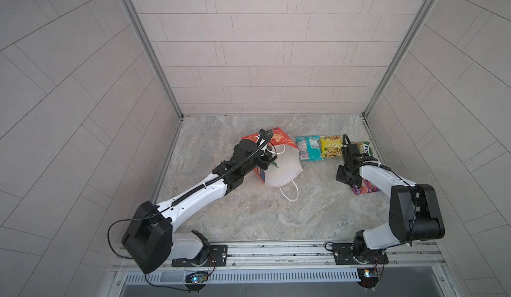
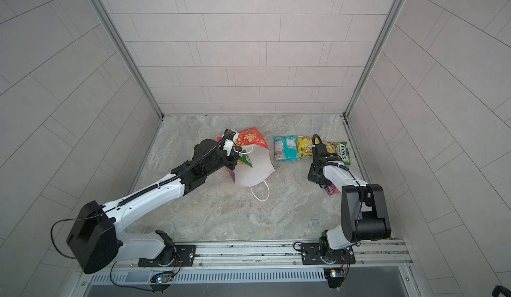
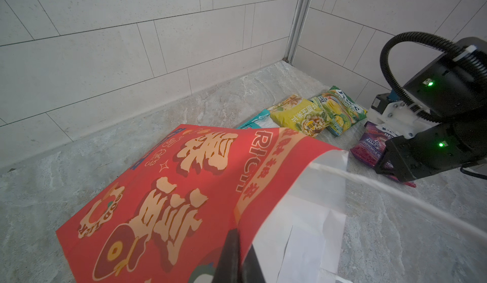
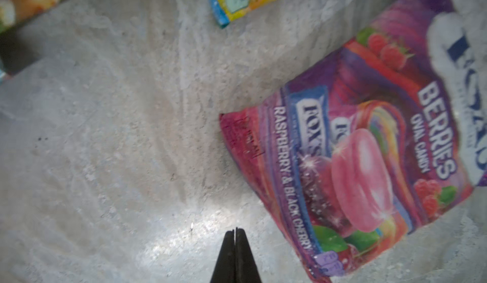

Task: Take the snacks out of the paper bag
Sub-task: Rotate the snack at the middle-right of the table.

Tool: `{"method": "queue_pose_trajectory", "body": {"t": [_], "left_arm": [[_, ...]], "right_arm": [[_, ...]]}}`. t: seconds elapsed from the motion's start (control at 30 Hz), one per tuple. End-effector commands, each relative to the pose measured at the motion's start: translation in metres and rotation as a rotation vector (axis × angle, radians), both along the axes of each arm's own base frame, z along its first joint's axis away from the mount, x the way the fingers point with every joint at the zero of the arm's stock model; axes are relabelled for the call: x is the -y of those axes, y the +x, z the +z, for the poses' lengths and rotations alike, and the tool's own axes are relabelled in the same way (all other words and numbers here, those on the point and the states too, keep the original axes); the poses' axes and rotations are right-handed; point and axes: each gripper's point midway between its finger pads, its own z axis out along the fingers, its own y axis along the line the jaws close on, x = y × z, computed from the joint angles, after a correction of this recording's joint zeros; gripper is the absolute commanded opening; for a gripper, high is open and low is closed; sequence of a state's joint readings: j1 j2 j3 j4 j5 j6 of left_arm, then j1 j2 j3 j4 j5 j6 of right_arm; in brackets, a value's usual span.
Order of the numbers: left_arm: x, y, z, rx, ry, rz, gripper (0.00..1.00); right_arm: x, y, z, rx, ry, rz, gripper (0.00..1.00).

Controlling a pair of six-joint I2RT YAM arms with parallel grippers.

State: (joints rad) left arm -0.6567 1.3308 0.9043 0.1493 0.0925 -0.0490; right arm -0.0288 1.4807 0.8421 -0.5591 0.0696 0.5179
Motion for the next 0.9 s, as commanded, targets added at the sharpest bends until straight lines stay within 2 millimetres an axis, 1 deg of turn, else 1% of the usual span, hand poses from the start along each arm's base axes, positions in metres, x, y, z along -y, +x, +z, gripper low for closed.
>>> {"method": "queue_pose_trajectory", "body": {"t": [0.0,0.1,0.3,0.43,0.53,0.6,0.73,0.87], "left_arm": [[0.002,0.005,0.0,0.004,-0.013,0.005,0.0],[0.004,0.006,0.0,0.001,-0.016,0.002,0.0],[0.003,0.005,0.002,0.003,-0.019,-0.001,0.0],[0.002,0.004,0.001,0.001,-0.016,0.001,0.0],[0.001,0.004,0.0,0.002,-0.013,0.009,0.0],[0.002,0.004,0.001,0.001,-0.016,0.005,0.0],[0.001,0.004,0.004,0.004,-0.018,0.007,0.0],[0.0,0.003,0.007,0.009,-0.022,0.007,0.0]], "right_arm": [[0.019,0.005,0.002,0.042,-0.036,-0.078,0.0],[0.026,0.011,0.004,0.049,-0.05,-0.105,0.0],[0.033,0.018,0.002,0.068,-0.06,-0.144,0.0],[0.028,0.022,0.001,0.092,-0.029,-0.144,0.0],[0.029,0.023,-0.002,0.088,-0.033,-0.149,0.0],[0.024,0.024,-0.004,0.085,-0.006,-0.144,0.0],[0.028,0.024,-0.006,0.083,-0.02,-0.155,0.0],[0.031,0.026,-0.004,0.095,-0.032,-0.163,0.0]]}}
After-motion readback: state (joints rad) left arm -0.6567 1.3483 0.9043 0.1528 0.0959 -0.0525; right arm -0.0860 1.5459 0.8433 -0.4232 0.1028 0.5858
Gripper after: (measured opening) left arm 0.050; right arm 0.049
